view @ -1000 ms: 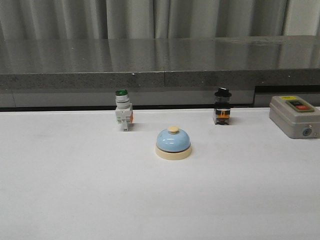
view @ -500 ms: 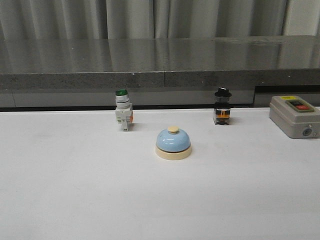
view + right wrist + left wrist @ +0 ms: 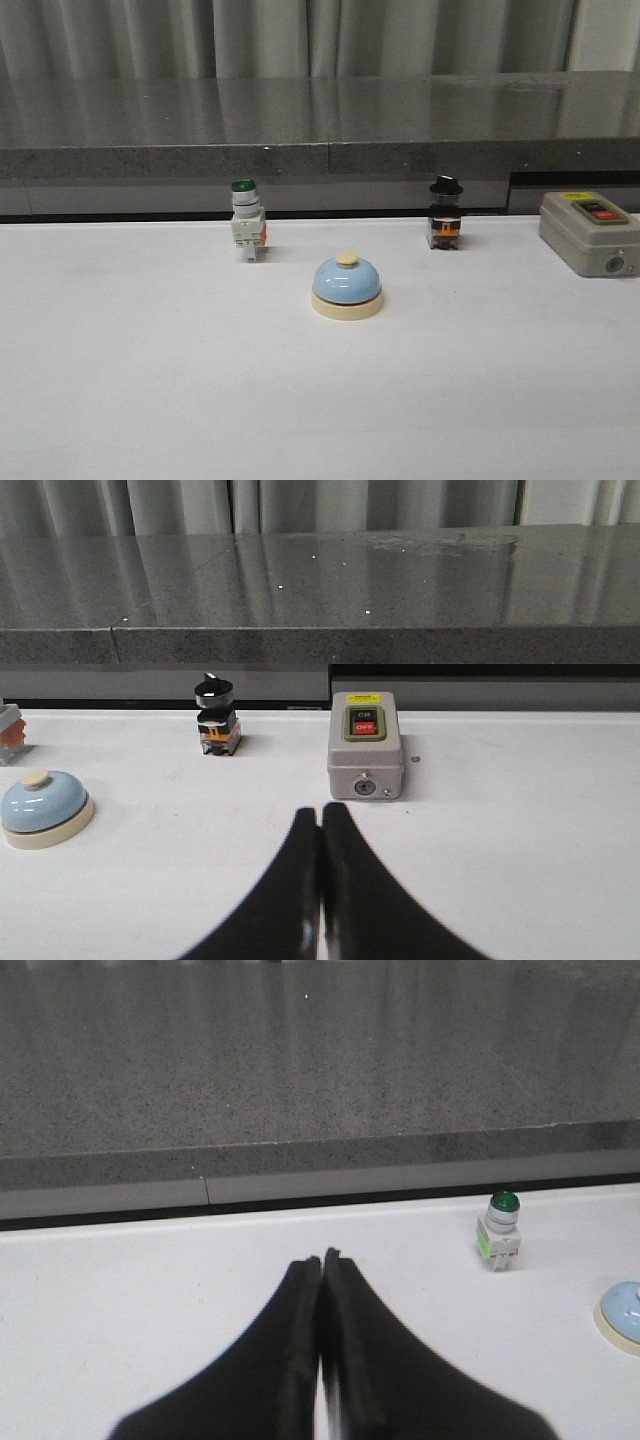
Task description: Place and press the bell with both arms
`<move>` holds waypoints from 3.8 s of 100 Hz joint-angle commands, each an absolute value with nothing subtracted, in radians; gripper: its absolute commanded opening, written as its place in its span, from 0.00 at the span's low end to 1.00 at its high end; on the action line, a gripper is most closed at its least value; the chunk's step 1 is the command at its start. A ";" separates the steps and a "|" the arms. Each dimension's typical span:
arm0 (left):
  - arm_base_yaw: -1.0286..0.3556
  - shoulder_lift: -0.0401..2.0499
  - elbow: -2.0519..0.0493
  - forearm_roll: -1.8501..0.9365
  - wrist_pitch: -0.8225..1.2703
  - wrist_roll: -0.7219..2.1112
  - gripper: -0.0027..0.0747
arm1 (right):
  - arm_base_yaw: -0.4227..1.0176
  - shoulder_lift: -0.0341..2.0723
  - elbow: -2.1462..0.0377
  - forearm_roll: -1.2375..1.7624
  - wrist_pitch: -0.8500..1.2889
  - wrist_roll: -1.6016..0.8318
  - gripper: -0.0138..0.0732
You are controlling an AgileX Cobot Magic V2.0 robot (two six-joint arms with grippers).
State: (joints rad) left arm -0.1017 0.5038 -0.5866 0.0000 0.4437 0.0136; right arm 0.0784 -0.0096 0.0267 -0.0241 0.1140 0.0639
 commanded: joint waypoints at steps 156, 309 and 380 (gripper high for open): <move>-0.059 -0.035 0.042 0.030 0.036 0.007 0.01 | 0.073 -0.025 0.013 -0.030 0.030 0.059 0.09; -0.059 -0.035 0.042 0.030 0.038 0.007 0.01 | 0.073 0.408 -0.535 -0.024 0.508 0.059 0.09; -0.059 -0.035 0.042 0.030 0.038 0.007 0.01 | 0.103 0.938 -0.742 0.015 0.505 0.056 0.09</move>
